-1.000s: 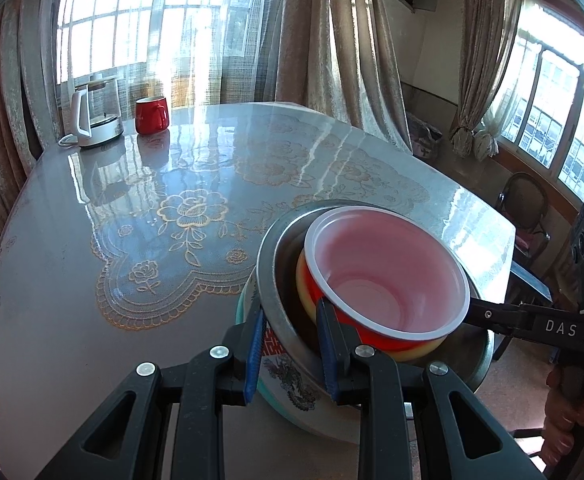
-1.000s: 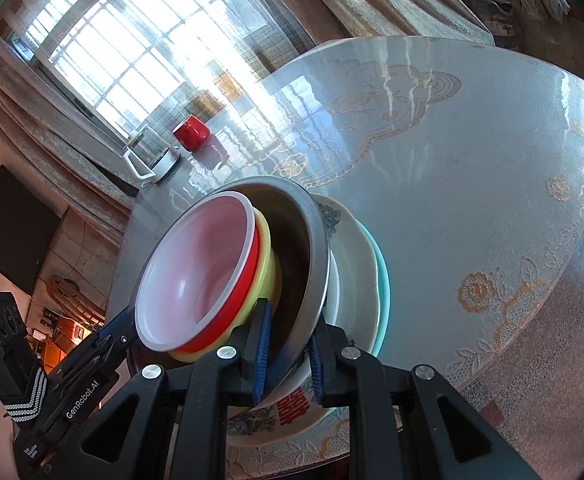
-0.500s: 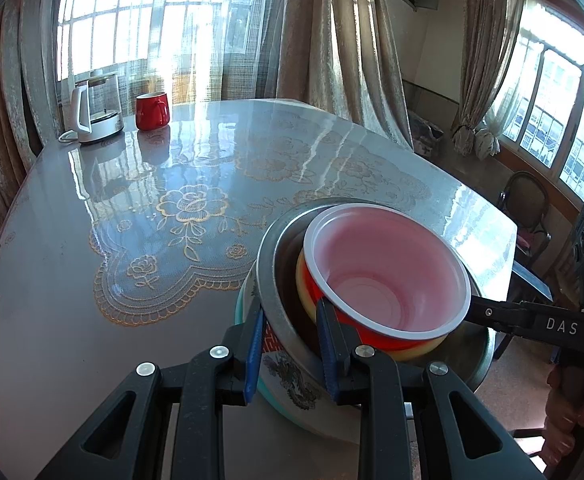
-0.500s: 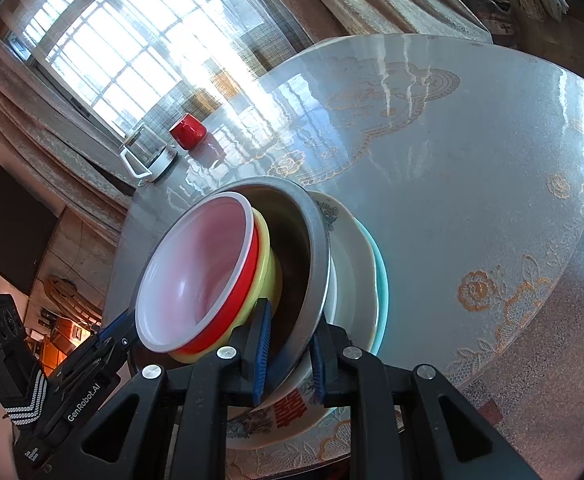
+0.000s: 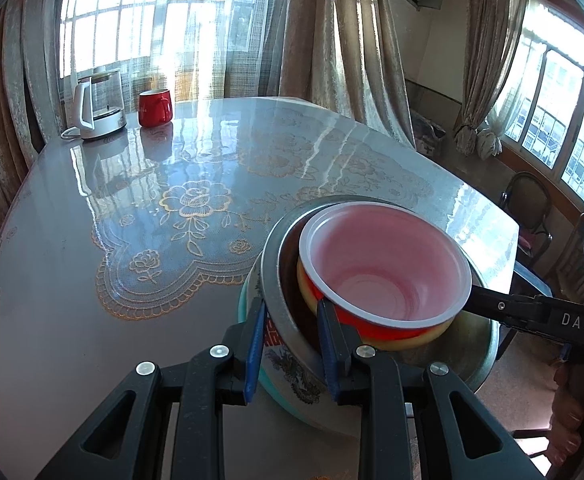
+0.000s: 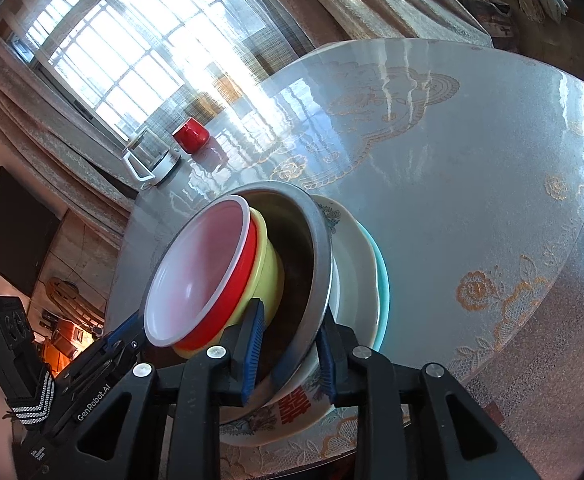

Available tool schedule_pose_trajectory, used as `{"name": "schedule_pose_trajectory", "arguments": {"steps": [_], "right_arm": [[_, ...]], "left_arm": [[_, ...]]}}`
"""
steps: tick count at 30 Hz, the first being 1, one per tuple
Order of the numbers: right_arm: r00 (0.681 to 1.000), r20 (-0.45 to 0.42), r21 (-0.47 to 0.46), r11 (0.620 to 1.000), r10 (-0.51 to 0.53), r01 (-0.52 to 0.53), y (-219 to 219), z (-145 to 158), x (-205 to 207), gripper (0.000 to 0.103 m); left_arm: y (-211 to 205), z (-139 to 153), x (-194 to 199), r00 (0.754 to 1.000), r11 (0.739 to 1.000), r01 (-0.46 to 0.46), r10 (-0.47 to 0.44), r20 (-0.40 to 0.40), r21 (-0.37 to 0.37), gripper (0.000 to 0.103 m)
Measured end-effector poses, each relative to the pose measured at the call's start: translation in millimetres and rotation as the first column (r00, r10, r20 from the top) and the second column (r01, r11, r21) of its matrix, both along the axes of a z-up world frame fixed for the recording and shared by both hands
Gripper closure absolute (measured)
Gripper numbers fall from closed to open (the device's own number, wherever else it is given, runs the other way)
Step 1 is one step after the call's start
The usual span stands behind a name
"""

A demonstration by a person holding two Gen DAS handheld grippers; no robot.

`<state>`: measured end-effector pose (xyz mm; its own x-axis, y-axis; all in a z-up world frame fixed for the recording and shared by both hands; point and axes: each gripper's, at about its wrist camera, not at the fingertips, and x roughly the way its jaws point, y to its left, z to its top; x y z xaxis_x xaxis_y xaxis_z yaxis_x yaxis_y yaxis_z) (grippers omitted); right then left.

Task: Organize plates and bowls
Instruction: 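Open both grippers and pull them back from the stack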

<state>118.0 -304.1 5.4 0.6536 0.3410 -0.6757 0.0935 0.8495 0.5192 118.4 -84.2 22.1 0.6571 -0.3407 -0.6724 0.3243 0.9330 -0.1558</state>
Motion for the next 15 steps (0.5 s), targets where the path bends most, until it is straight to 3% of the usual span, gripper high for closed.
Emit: {"name": "schedule_pose_trajectory", "arguments": {"steps": [4,6,11,15], "right_arm": [[1.0,0.011,-0.018,1.0,-0.006,0.006,-3,2,-3,0.076],[1.0,0.014,-0.028,1.0,-0.006,0.006,-2,2,-5,0.076],[0.998,0.06,-0.037,0.999,-0.009,0.012,-1,2,-19,0.076],[0.994,0.107,-0.064,0.997,-0.034,0.041,-2,5,-35,0.075]], "left_arm": [[2,3,-6,1.0,1.0,-0.003,0.003,0.021,0.01,0.076],[4,4,-9,0.999,1.0,-0.014,0.013,0.029,0.012,0.072],[18,8,-20,0.998,0.999,-0.051,0.051,0.044,0.001,0.047],[28,9,-33,0.994,0.996,-0.092,0.09,0.059,0.023,0.036]]}}
